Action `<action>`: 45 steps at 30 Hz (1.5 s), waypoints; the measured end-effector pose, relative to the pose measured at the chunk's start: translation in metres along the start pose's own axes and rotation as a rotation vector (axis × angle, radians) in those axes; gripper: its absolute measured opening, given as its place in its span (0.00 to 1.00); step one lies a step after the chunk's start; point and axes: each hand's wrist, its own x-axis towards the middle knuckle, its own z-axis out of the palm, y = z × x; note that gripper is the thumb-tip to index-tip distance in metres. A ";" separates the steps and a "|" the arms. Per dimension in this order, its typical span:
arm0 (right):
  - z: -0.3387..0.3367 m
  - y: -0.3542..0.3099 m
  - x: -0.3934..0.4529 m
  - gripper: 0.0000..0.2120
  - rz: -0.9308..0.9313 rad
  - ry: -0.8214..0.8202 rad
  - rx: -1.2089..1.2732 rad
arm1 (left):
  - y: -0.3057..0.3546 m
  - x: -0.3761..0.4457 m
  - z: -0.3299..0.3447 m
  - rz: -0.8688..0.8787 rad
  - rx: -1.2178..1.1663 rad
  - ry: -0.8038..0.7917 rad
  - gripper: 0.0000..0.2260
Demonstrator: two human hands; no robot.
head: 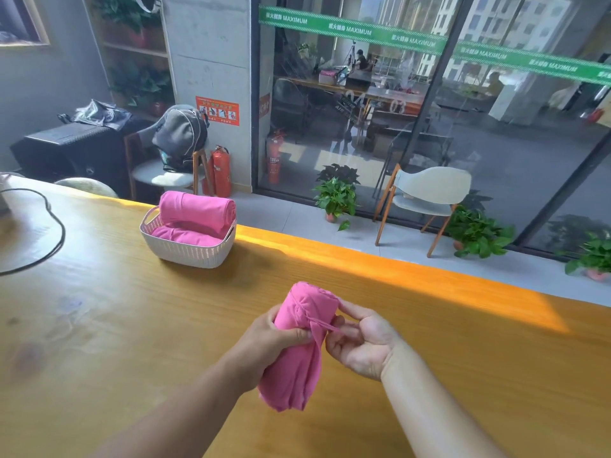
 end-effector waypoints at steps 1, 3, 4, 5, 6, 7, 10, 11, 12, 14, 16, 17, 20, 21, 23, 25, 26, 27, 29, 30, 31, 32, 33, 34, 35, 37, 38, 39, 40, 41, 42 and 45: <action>0.003 0.003 0.002 0.07 -0.010 0.005 0.024 | 0.000 0.001 0.000 -0.013 -0.056 -0.004 0.20; 0.003 0.007 0.008 0.08 -0.002 0.060 0.036 | 0.000 0.004 0.002 -0.031 -0.131 -0.052 0.22; 0.001 0.008 0.011 0.10 0.009 0.119 0.017 | 0.001 0.004 0.003 -0.026 -0.151 -0.091 0.23; -0.001 0.010 0.015 0.11 0.021 0.181 -0.013 | 0.002 0.003 0.005 -0.023 -0.161 -0.127 0.23; -0.004 0.011 0.018 0.11 0.029 0.240 -0.052 | 0.002 0.003 0.006 -0.017 -0.165 -0.155 0.23; -0.005 0.012 0.021 0.11 0.031 0.282 -0.098 | 0.003 0.003 0.007 -0.013 -0.178 -0.172 0.22; -0.002 0.013 0.027 0.14 -0.005 0.340 -0.300 | -0.001 0.002 0.009 -0.024 -0.229 -0.113 0.21; 0.001 0.014 0.028 0.14 -0.032 0.353 -0.387 | -0.005 0.001 0.010 -0.032 -0.224 -0.065 0.22; 0.003 0.015 0.028 0.13 -0.071 0.371 -0.481 | -0.009 0.001 0.011 -0.038 -0.206 -0.016 0.23; 0.010 0.019 0.027 0.08 -0.179 0.427 -0.677 | -0.015 0.003 0.015 -0.026 -0.195 0.085 0.24; 0.013 0.029 0.024 0.09 -0.279 0.440 -0.814 | -0.015 0.007 0.013 0.018 -0.247 0.243 0.23; 0.016 0.037 0.019 0.11 -0.311 0.391 -0.815 | -0.013 0.010 0.011 0.046 -0.273 0.323 0.21; 0.024 0.062 -0.004 0.15 -0.354 0.098 -0.806 | -0.004 0.019 0.006 0.064 -0.305 0.531 0.27; 0.021 0.068 -0.005 0.22 -0.385 0.026 -0.858 | -0.001 0.021 0.004 0.040 -0.311 0.576 0.34; 0.014 0.077 0.000 0.34 -0.493 0.002 -0.944 | 0.007 0.020 0.001 0.043 -0.308 0.620 0.45; 0.011 0.076 0.006 0.37 -0.537 0.015 -0.871 | 0.015 0.012 -0.003 0.063 -0.225 0.603 0.48; 0.011 0.073 0.009 0.37 -0.516 0.002 -0.778 | 0.019 0.007 -0.008 0.074 -0.181 0.566 0.45; 0.014 0.068 0.009 0.34 -0.483 -0.020 -0.693 | 0.023 0.003 -0.014 0.100 -0.142 0.519 0.37; 0.019 0.059 0.010 0.28 -0.410 -0.037 -0.640 | 0.030 -0.006 -0.028 0.141 -0.077 0.491 0.17; 0.022 0.057 0.012 0.28 -0.373 -0.036 -0.641 | 0.031 -0.009 -0.037 0.151 -0.038 0.521 0.15; 0.025 0.056 0.013 0.29 -0.342 -0.041 -0.645 | 0.032 -0.011 -0.048 0.156 -0.015 0.551 0.18; 0.030 0.056 0.014 0.30 -0.324 -0.047 -0.640 | 0.034 -0.012 -0.057 0.161 -0.010 0.579 0.20; 0.037 0.056 0.017 0.30 -0.323 -0.045 -0.629 | 0.036 -0.013 -0.067 0.173 -0.010 0.600 0.20; 0.045 0.057 0.020 0.28 -0.331 -0.029 -0.624 | 0.038 -0.014 -0.075 0.183 -0.012 0.615 0.18; 0.053 0.057 0.024 0.23 -0.349 0.000 -0.646 | 0.039 -0.015 -0.082 0.185 0.001 0.640 0.15; 0.072 0.060 0.034 0.21 -0.414 0.078 -0.697 | 0.041 -0.019 -0.094 0.200 0.058 0.701 0.12; 0.081 0.063 0.040 0.24 -0.466 0.111 -0.709 | 0.042 -0.020 -0.098 0.217 0.086 0.739 0.12; 0.090 0.067 0.045 0.27 -0.525 0.135 -0.726 | 0.044 -0.021 -0.103 0.231 0.106 0.779 0.12; 0.098 0.071 0.050 0.29 -0.585 0.145 -0.747 | 0.047 -0.022 -0.108 0.235 0.118 0.815 0.12; 0.104 0.076 0.054 0.27 -0.647 0.142 -0.776 | 0.050 -0.020 -0.115 0.230 0.121 0.846 0.13; 0.113 0.080 0.061 0.24 -0.695 0.127 -0.799 | 0.055 -0.017 -0.126 0.220 0.120 0.868 0.14; 0.138 0.089 0.075 0.14 -0.765 0.102 -0.923 | 0.066 -0.003 -0.159 0.212 0.132 0.872 0.14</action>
